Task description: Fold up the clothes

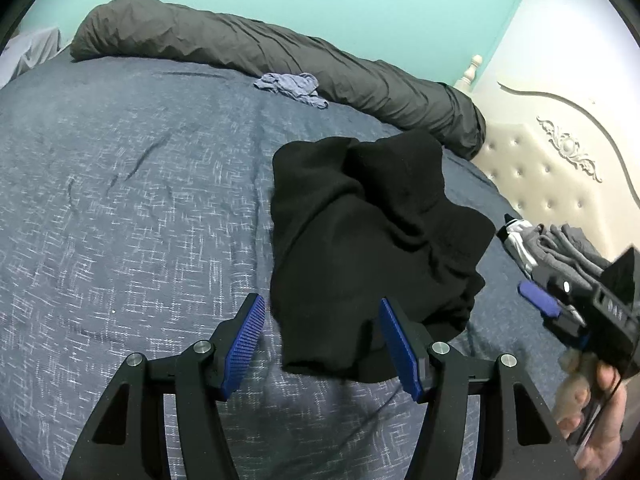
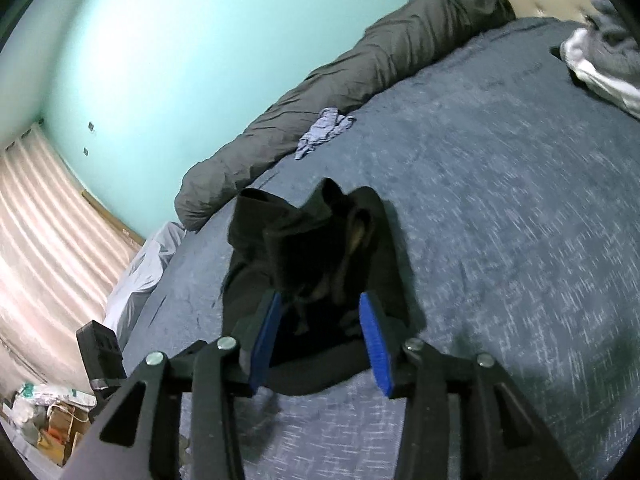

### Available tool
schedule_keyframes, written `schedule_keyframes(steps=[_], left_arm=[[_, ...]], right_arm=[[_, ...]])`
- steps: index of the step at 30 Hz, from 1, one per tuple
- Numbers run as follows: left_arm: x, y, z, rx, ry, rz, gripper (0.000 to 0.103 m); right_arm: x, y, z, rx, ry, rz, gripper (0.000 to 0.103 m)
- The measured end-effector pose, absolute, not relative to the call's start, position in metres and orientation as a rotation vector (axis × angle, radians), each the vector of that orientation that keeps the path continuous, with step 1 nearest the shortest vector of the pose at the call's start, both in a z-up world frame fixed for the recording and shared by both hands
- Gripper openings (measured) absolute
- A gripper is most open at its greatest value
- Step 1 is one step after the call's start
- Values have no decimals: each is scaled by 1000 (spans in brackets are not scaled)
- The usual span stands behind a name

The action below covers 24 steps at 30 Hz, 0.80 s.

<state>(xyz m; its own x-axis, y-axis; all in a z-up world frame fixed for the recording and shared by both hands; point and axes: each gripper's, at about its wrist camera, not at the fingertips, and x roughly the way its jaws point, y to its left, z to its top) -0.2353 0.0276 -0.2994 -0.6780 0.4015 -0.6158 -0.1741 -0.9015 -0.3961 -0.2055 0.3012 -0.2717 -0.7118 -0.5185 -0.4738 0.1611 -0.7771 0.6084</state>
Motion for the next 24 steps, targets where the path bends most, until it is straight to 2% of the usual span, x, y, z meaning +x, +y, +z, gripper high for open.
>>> schedule_keyframes(steps=[9, 13, 14, 15, 17, 20, 24], left_arm=[[-237, 20, -298, -1045, -470, 2570, 63], [-237, 19, -299, -1051, -486, 2559, 63], [-237, 19, -299, -1051, -487, 2558, 63], [-237, 18, -299, -1049, -487, 2558, 63], [-238, 17, -299, -1047, -491, 2557, 63], [-239, 16, -299, -1052, -504, 2547, 63], [-238, 20, -300, -1059, -490, 2536, 64]], right_arm=[[-257, 251, -247, 1018, -567, -2509, 43], [-278, 237, -254, 1111, -491, -2531, 42], [-280, 237, -257, 1125, -492, -2530, 37], [-280, 239, -259, 1130, -502, -2528, 20], [-280, 242, -263, 1139, -521, -2524, 14], [-267, 256, -264, 1120, -614, -2510, 10], [-246, 288, -283, 1127, -887, -2458, 10]])
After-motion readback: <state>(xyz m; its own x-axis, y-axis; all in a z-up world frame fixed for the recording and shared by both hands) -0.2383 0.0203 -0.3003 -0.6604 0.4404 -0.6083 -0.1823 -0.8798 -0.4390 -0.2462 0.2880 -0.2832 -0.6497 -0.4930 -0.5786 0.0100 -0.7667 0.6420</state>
